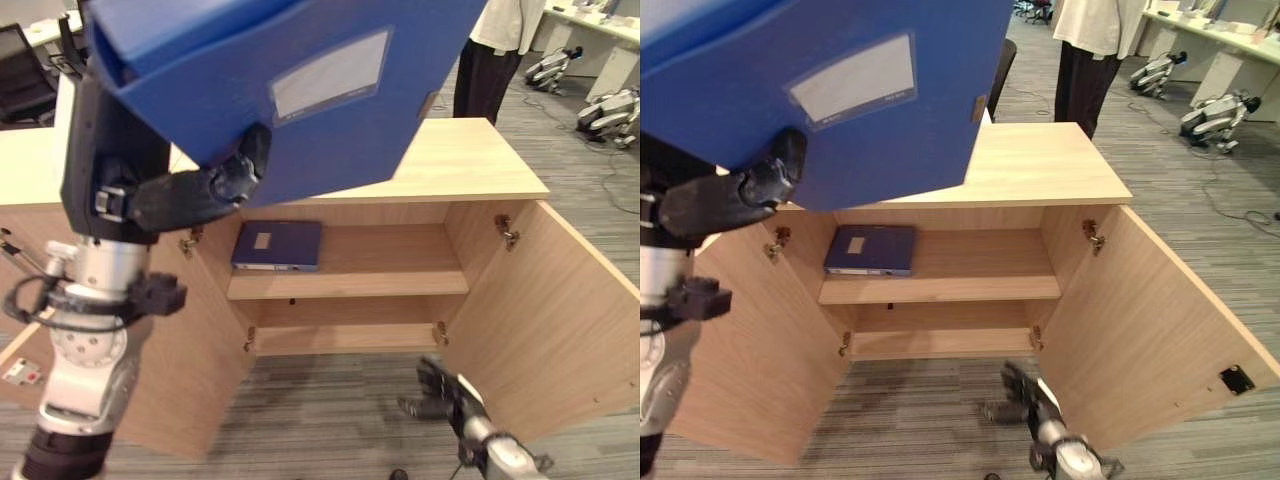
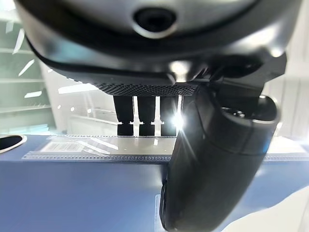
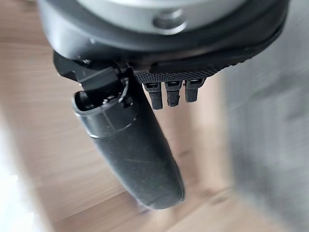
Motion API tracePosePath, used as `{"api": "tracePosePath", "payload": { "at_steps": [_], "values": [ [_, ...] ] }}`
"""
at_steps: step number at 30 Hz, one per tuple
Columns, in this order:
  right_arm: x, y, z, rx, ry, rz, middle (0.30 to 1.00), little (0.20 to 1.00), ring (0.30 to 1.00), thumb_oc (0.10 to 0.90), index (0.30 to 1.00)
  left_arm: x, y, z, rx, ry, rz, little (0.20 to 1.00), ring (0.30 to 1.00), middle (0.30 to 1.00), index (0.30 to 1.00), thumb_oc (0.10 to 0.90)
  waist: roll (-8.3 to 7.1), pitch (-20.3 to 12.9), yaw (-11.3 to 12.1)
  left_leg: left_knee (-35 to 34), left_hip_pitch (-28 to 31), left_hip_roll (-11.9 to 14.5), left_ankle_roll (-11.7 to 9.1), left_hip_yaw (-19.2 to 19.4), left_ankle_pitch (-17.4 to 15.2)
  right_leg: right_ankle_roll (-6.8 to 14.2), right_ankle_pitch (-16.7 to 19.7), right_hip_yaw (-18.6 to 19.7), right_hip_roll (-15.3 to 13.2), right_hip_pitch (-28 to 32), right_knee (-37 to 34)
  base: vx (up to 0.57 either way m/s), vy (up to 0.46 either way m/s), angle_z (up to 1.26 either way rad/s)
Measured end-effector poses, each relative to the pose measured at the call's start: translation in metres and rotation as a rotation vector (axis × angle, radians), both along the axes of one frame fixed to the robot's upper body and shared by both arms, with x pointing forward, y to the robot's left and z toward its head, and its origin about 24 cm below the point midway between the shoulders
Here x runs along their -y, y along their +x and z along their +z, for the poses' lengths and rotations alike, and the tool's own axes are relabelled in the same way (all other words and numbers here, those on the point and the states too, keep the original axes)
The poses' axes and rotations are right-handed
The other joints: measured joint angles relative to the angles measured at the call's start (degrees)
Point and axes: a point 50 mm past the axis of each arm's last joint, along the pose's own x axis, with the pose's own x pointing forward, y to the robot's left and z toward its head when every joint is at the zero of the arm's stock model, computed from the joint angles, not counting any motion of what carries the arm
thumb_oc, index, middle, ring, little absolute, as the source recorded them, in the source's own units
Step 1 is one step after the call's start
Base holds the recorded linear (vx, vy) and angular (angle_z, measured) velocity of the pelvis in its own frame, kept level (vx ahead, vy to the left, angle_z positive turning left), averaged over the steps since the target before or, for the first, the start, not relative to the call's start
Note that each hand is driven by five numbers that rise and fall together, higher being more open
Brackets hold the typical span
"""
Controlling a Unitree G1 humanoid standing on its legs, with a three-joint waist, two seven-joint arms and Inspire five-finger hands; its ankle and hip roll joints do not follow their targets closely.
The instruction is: Put the empty folder in the office cabinet
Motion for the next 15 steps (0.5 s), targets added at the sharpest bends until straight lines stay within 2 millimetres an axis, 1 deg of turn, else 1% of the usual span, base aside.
{"api": "tracePosePath", "payload": {
  "at_steps": [1,2,6,9,11,12,15],
  "values": [
    [-0.004,0.010,0.013,0.059,0.030,0.008,0.900,0.900,0.900,0.800,0.900,-0.002,0.000,-0.001,-0.015,-0.046,-0.024,0.300,0.300,0.300,0.300,0.400,-0.07,0.0,0.7,0.0,0.0,0.0,0.0,-0.2,0.0,0.0,-0.1,-0.2,0.0,0.2,0.0,-0.01,0.010,0.06],
    [-0.004,0.012,0.019,0.092,0.037,0.009,0.900,0.900,0.900,0.800,0.900,-0.004,0.000,-0.002,-0.022,-0.058,-0.030,0.300,0.300,0.300,0.300,0.400,-0.09,0.0,1.0,0.0,0.1,0.0,0.0,-0.2,0.0,0.1,-0.1,-0.2,0.0,0.2,0.0,-0.01,0.007,0.05],
    [-0.002,0.017,0.031,0.135,0.027,0.026,0.900,0.900,0.900,0.800,0.900,-0.022,-0.006,-0.008,-0.069,-0.077,0.018,0.300,0.300,0.300,0.300,0.400,-0.20,0.1,1.7,0.0,0.0,-0.2,0.2,-0.4,-0.2,0.4,-0.3,-0.4,-0.3,0.3,0.0,0.00,0.008,0.03],
    [0.007,0.020,0.044,0.190,0.019,0.002,0.900,0.900,0.900,0.800,0.900,-0.034,-0.009,-0.020,-0.137,-0.075,0.066,0.300,0.300,0.300,0.300,0.400,-0.24,0.1,1.6,0.0,0.0,-0.3,0.3,-0.4,-0.3,0.5,-0.5,-0.4,-0.4,0.3,0.0,0.00,0.000,0.00],
    [0.011,0.022,0.048,0.208,0.009,-0.008,0.900,0.900,0.900,0.800,0.900,-0.036,-0.008,-0.026,-0.176,-0.074,0.077,0.300,0.300,0.300,0.300,0.400,-0.27,0.1,1.9,0.0,0.0,-0.3,0.3,-0.4,-0.4,0.6,-0.5,-0.4,-0.4,0.4,0.0,0.00,0.000,0.00],
    [0.016,0.023,0.055,0.233,-0.004,-0.009,0.900,0.900,0.900,0.800,0.900,-0.039,-0.007,-0.032,-0.209,-0.073,0.087,0.300,0.300,0.300,0.300,0.400,-0.21,0.2,2.0,0.0,0.0,-0.3,0.3,-0.4,-0.4,0.6,-0.5,-0.4,-0.4,0.3,0.0,0.00,0.000,0.00],
    [0.020,0.026,0.067,0.283,-0.008,-0.022,0.900,0.900,0.900,0.800,0.900,-0.042,-0.005,-0.041,-0.270,-0.065,0.096,0.300,0.300,0.300,0.300,0.400,-0.24,0.2,2.1,0.0,0.1,-0.3,0.3,-0.4,-0.4,0.5,-0.7,-0.4,-0.4,0.3,0.0,0.00,0.000,0.00]
  ]
}}
